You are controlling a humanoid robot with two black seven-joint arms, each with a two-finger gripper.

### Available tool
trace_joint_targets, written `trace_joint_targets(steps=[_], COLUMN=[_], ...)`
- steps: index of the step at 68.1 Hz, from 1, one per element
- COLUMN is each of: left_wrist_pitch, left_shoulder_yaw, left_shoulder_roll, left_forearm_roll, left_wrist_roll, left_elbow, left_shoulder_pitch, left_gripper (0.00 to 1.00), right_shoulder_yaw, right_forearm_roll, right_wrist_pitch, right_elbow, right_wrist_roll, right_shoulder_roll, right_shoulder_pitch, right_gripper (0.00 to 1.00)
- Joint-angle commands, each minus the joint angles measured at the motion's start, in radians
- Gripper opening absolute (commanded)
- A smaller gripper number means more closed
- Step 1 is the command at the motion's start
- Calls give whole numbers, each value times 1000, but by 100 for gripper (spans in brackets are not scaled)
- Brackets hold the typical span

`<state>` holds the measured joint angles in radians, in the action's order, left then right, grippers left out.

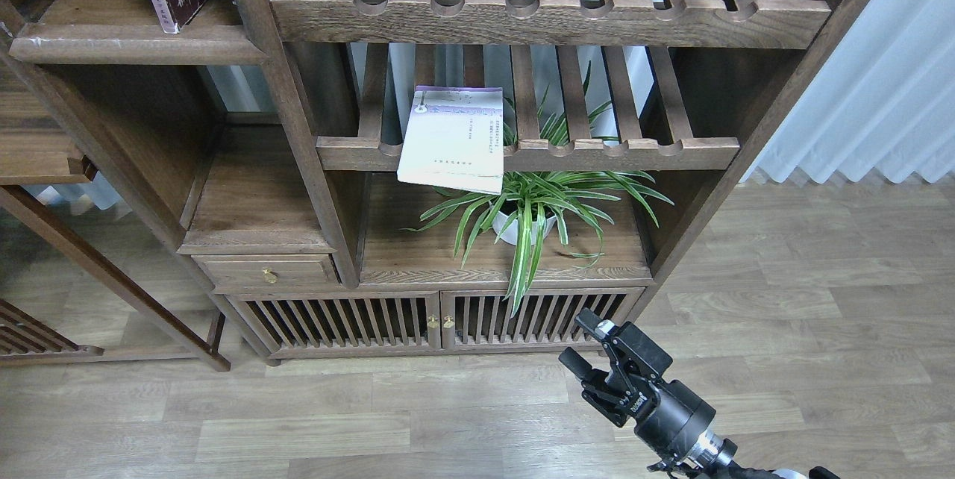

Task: Organize books on shelf
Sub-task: 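Place the red book upright on the high shelf and withdraw left gripper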

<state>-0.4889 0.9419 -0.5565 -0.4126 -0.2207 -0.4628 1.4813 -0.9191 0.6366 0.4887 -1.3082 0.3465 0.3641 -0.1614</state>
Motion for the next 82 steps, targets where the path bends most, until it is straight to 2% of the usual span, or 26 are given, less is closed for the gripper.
trace_joint_targets(steps=[1,15,40,56,62,67,68,72,73,82], left_wrist_pitch=[0,0,0,0,0,0,0,0,0,0], left_shoulder_yaw=[-41,-58,-83,-87,-89,-95,-100,-113,-124,-121], left_shoulder_roll=[38,70,99,125,142,152,153,155,153,136], left_forearm_roll=[0,1,1,11,14,15,15,15,18,43], left_wrist_roll=[9,24,93,96,119,147,155,164,182,218], left_elbow=[12,55,131,159,156,151,148,136,106,33], left_shoulder_pitch=[22,36,27,25,16,10,5,-12,-31,-84], left_gripper=[6,6,7,13,27,51,59,73,77,80], right_shoulder_yaw=[-4,-4,-3,-3,-4,-4,-4,-10,-27,-78], right_forearm_roll=[3,8,9,11,12,12,12,17,17,34], right_wrist_pitch=[0,0,0,0,0,0,0,0,0,0], right_elbow=[0,-3,-11,-9,-9,-9,-9,-9,-9,-8], right_wrist_roll=[-1,-1,-18,-18,-29,-40,-41,-44,-44,-44], right_shoulder_roll=[1,-1,-1,-1,-1,-1,1,4,4,7], right_shoulder_pitch=[0,0,2,0,5,6,8,8,8,6], right_gripper=[97,97,97,97,97,97,97,97,97,97])
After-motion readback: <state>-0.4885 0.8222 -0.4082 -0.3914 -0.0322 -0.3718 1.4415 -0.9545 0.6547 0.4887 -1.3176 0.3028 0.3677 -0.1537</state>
